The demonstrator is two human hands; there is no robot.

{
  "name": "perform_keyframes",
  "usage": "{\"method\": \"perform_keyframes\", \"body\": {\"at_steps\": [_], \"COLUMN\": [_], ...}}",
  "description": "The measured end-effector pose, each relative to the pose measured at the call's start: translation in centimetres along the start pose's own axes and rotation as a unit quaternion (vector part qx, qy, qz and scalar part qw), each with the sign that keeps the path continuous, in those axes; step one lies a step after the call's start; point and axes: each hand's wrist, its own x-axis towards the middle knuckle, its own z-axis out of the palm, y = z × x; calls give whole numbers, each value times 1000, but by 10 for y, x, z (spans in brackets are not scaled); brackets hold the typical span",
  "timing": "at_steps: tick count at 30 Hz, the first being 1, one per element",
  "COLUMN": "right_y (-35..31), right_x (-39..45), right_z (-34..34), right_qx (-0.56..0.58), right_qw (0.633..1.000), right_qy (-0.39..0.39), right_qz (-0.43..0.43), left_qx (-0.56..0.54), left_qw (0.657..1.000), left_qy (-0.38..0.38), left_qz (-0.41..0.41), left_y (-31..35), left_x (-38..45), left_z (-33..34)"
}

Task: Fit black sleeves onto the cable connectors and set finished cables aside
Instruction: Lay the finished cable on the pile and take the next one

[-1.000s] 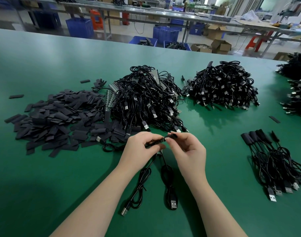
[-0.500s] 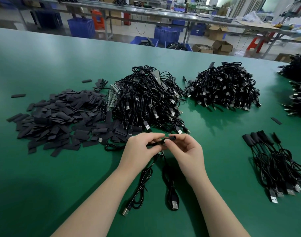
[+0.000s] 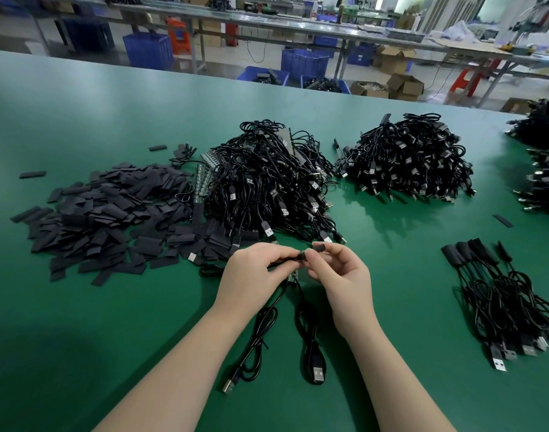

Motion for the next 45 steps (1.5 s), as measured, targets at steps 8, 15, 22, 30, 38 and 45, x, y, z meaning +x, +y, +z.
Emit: {"method": "perform_keyframes", "body": {"at_steps": [8,15,22,30,38,45], "right_y": [1,1,1,0,-1,0], "right_x": [-1,-1,0,-2,-3,-3], "right_z": [0,-1,-1,2,2,3], "right_qx": [-10,-17,-22,-23,-6,-15], "right_qw": [1000,1000,1000,999,999,1000], "right_qy": [-10,8,-1,1,23,8], "right_qz": [-13,-22,-15,-26,-22,-11], "left_qx": [11,16,-2,29,9,-29], "left_qw": [1000,1000,1000,999,1000,999], "left_qy": [8,12,16,4,3,6], "left_qz": [-14,10,21,28,-7,-19], "left_y": [-2,-1,3,1,2,4], "left_x": [1,-2,-2,-2,0,-3], "left_z": [0,4,0,2,3,3]}}
